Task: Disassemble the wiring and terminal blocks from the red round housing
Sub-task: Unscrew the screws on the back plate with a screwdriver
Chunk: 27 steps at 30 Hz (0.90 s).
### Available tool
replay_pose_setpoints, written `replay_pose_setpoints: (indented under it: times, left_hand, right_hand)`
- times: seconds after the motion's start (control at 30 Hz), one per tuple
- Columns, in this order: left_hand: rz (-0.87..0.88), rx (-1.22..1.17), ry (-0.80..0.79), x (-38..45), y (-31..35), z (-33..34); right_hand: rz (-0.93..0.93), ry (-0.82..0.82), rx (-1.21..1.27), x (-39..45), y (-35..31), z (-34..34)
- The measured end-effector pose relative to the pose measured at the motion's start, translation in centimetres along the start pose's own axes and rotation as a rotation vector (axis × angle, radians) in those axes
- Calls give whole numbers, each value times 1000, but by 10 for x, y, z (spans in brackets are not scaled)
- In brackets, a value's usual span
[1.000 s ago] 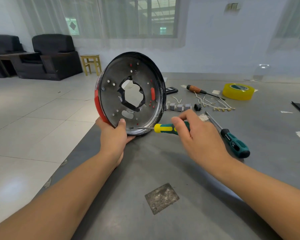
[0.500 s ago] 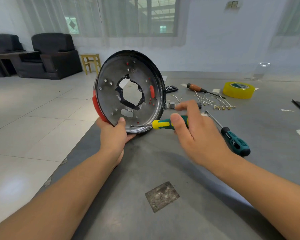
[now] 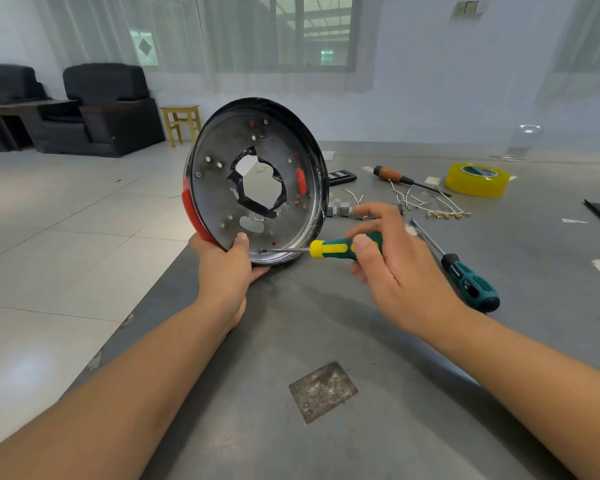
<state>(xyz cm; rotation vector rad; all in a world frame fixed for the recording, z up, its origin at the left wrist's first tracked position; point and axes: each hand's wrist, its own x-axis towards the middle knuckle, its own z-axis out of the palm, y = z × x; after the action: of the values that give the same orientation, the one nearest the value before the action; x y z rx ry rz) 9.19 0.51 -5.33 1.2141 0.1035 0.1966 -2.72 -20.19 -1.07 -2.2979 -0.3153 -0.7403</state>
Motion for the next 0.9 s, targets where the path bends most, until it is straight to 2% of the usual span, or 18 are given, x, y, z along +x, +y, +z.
replay_pose_setpoints:
  times: [0.07,0.13,0.23,0.33,0.4,0.47,0.6,0.7,0.8,0.9]
  left_hand:
    - [0,10,1,1,-1,0]
    - [3,11,4,1,-1,0]
    - [-5,-19,16,2,0,-1]
    - [6,9,7,1,0,0]
    - [20,31,-7,-1,0,0]
    - [18,31,-8,-1,0,0]
    - [18,38,-10,-1,0,0]
    - [20,37,-11,-2,0,0]
    - [22,34,-17,-2,0,0]
    - [26,38,-15,-3,0,0]
  right_hand:
    - [-25,36,-222,4,1,3]
    - [-70,55,-265,4,1,4]
    - [-74,88,-66,1,2,1]
    - [93,39,363,6,-1,-4]
    - [151,-20,525,7,-2,-4]
    - [163,-20,452,4,-3,-2]
    - [158,87,67,3,-2,-2]
    - [6,114,-196,5,0,-1]
    - [-224,54,-237,1,0,-3]
    - [-228,33,-161,-2,-1,-3]
